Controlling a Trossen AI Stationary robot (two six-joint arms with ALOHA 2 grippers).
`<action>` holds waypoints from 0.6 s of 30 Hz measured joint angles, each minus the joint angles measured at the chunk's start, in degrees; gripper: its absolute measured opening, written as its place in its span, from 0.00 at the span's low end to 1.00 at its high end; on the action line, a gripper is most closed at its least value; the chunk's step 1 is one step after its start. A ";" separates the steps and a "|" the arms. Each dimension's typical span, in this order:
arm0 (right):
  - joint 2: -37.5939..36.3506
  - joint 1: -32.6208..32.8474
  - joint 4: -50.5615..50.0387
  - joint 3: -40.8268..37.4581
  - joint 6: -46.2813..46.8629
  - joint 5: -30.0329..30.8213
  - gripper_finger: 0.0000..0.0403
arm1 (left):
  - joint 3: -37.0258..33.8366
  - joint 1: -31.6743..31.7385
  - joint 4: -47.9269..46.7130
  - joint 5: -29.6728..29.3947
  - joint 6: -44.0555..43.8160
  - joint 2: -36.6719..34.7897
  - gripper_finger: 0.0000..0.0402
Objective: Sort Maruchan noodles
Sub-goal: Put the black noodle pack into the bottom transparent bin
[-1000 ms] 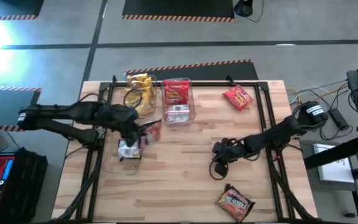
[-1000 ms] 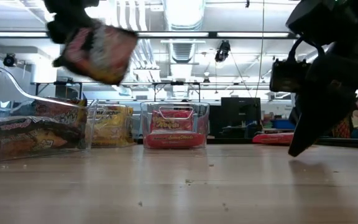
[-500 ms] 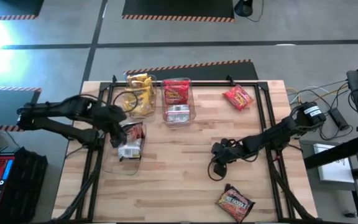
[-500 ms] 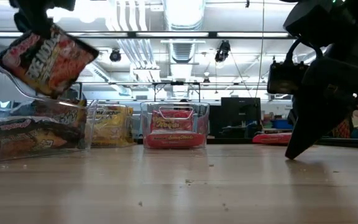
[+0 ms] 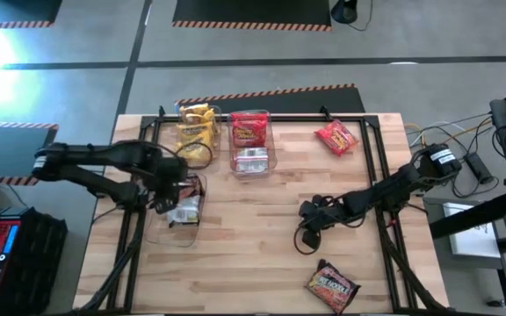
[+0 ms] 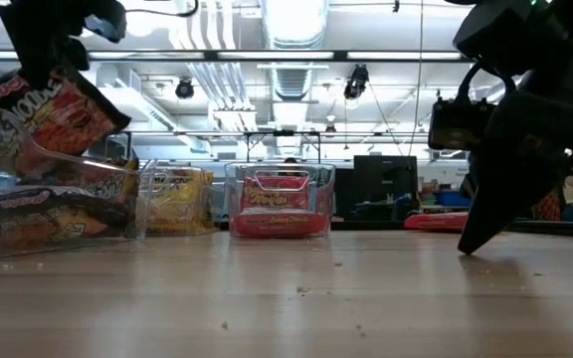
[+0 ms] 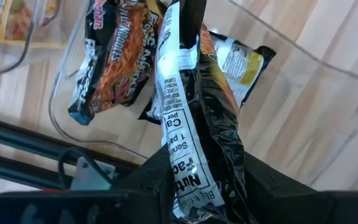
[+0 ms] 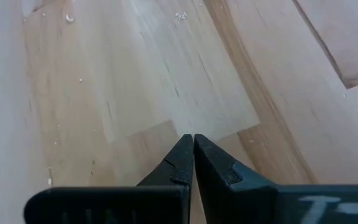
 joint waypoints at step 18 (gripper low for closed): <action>-0.04 0.02 1.58 -0.08 0.72 -0.04 0.02 | -0.07 0.01 0.00 0.16 15.25 15.03 0.24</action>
